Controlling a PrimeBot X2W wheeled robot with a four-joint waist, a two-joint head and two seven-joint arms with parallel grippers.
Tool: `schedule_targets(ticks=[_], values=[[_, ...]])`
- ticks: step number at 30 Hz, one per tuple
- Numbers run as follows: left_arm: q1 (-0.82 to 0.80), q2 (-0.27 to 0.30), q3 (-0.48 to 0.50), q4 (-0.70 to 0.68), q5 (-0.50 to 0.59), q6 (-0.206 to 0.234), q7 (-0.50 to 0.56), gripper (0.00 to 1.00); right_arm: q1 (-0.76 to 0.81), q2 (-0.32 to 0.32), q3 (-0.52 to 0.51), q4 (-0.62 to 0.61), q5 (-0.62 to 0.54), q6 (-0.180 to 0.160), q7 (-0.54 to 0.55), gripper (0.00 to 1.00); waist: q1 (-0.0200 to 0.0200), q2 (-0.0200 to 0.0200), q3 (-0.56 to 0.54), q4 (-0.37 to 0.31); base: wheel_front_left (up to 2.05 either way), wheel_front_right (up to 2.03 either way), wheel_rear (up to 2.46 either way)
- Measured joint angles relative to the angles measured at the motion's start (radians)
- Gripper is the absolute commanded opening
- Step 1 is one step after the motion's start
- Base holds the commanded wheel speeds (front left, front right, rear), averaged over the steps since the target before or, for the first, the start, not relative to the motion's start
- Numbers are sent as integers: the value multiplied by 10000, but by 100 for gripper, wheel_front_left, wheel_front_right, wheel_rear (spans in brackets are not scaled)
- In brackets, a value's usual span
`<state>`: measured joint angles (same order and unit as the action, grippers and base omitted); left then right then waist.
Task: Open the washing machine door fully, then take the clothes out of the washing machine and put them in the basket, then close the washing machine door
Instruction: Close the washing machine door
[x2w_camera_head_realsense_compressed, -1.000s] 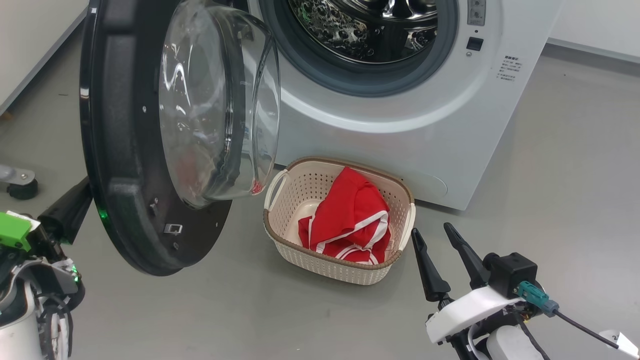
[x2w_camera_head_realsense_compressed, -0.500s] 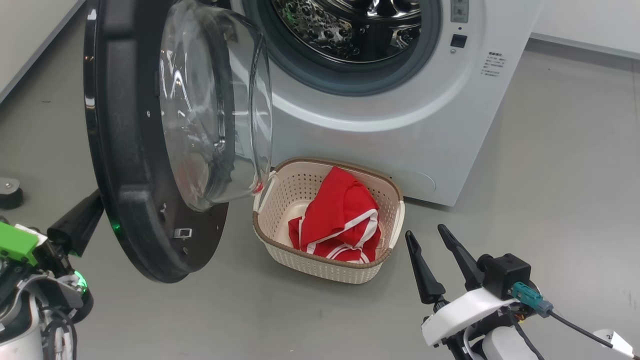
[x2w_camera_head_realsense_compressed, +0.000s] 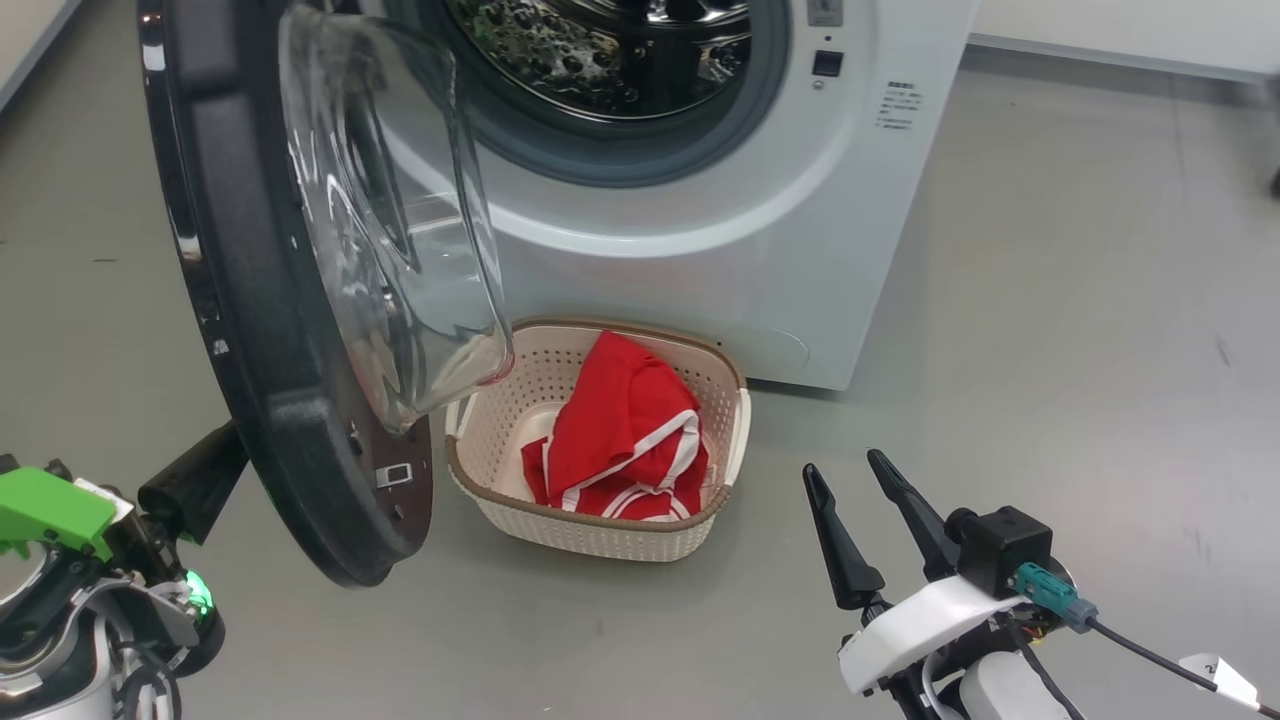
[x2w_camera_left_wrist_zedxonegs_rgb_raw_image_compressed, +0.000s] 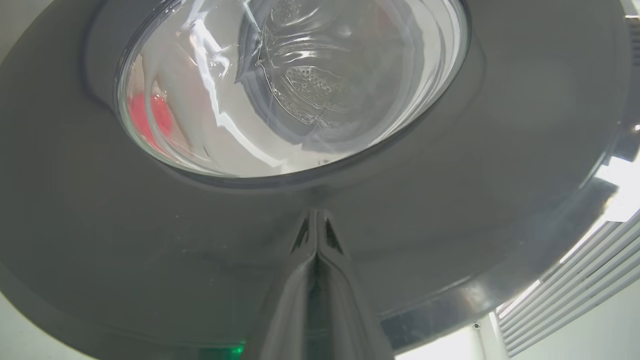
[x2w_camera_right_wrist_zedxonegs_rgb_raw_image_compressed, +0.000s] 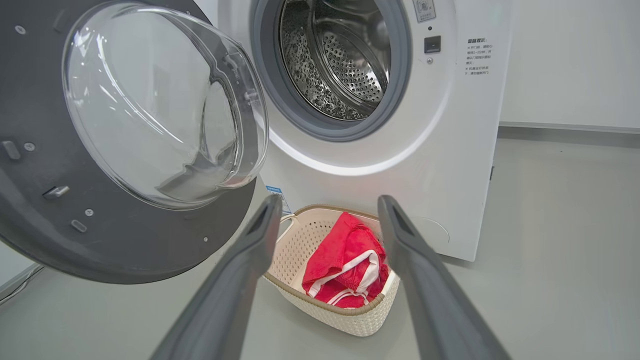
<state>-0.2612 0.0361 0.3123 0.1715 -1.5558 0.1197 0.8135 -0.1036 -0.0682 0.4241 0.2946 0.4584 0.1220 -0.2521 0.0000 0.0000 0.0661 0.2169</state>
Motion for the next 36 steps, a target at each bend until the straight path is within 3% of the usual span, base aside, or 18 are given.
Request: schedule_targets(ticks=[14,36], values=[[172,-2,-943,-123,-1122,73,-374,0,-169,-40,19,15,0,0,0,100,0,0,202,-1274,0,0,0],[76,-6,-1833,-207,-1822,73,-1939,0,-610,-58,-186,-151,0,0,0,100,0,0,949,-3384,0,0,0]])
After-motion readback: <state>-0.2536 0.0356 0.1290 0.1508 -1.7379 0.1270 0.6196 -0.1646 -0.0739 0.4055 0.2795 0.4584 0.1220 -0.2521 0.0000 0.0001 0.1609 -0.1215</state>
